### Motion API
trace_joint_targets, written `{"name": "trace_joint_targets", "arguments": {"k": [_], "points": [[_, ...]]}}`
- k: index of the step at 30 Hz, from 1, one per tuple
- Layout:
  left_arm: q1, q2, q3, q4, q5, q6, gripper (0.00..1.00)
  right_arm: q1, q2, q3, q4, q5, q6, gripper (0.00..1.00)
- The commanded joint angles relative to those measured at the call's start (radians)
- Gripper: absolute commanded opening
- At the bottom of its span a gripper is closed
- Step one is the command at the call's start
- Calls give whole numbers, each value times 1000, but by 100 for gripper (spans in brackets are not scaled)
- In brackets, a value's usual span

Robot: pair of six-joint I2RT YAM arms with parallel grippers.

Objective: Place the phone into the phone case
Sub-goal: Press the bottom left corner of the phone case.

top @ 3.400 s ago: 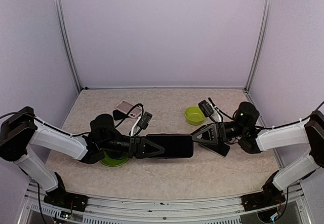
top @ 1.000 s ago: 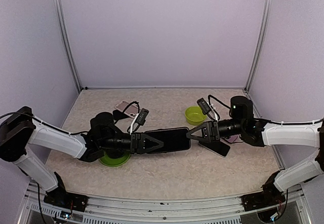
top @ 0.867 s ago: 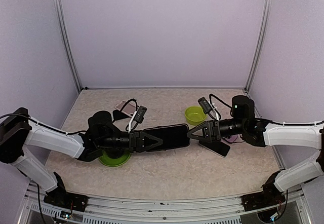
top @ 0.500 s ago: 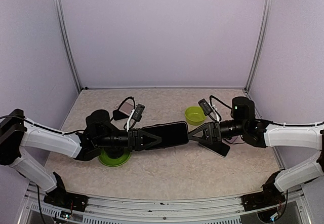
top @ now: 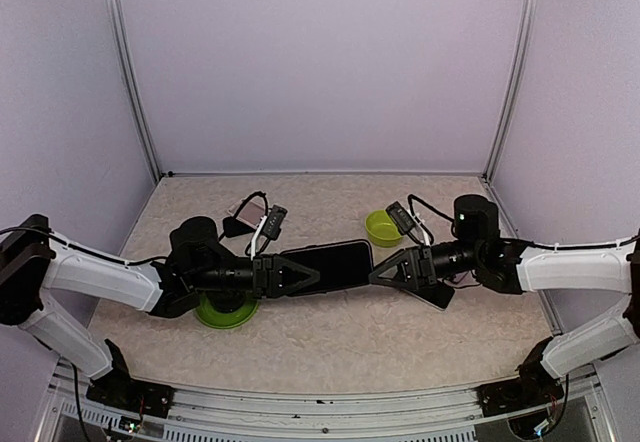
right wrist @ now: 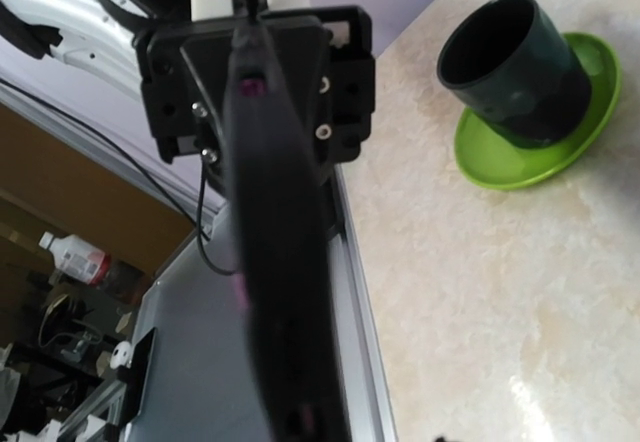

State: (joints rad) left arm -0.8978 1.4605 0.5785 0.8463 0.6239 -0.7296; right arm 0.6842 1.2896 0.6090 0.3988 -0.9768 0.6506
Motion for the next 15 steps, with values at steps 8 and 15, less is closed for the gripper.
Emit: {"name": "trace_joint_targets", "arguments": {"k": [8, 15], "points": [[1, 11, 22, 81, 27, -2, 0, 23, 20, 32, -3, -17, -27, 32], [2, 15, 28, 59, 27, 5, 0, 23, 26, 35, -18, -9, -37, 12]]}}
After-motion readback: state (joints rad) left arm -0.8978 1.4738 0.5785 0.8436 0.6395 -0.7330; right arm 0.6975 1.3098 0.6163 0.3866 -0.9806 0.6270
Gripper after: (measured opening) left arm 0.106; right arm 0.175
